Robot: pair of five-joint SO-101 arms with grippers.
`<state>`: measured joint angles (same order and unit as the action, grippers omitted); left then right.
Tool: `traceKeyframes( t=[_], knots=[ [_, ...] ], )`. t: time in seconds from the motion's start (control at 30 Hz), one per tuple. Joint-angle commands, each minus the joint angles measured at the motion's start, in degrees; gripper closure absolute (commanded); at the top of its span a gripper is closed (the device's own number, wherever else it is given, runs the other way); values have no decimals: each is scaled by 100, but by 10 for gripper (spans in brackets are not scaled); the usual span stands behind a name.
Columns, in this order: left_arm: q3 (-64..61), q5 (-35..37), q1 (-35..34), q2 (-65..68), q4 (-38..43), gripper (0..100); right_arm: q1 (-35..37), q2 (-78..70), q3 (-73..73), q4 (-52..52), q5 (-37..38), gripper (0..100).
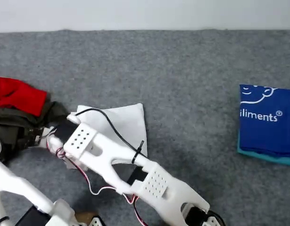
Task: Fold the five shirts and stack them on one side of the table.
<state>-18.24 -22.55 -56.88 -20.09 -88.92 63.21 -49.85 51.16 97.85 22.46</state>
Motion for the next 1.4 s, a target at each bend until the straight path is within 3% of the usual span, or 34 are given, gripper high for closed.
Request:
traceKeyframes(
  t=[0.0, 0.17, 0.43, 0.6, 0.77, 1.03, 1.2, 1.37],
  knots=[
    [57, 18, -53, -193, 114, 985, -163, 453, 580, 224, 35, 989],
    [57, 18, -44, -193, 114, 985, -875, 620, 1855, 497, 35, 983],
    [57, 26, -18, -193, 114, 985, -1930, 505, 2673, 382, 26, 830],
    [48, 26, -18, -193, 114, 985, -2290, -136, 2655, -198, 26, 885],
    [40, 26, -44, -193, 114, 985, -2035, -804, 2690, -998, 26, 988],
    [31, 26, -44, -193, 114, 985, -1191, -1349, 2681, -2079, 53, 989],
    [31, 26, -44, -193, 114, 985, -848, -1429, 2690, -2149, 62, 989],
    [31, 26, -44, -193, 114, 985, -963, -1209, 3077, -1745, 70, 989]
  ],
)
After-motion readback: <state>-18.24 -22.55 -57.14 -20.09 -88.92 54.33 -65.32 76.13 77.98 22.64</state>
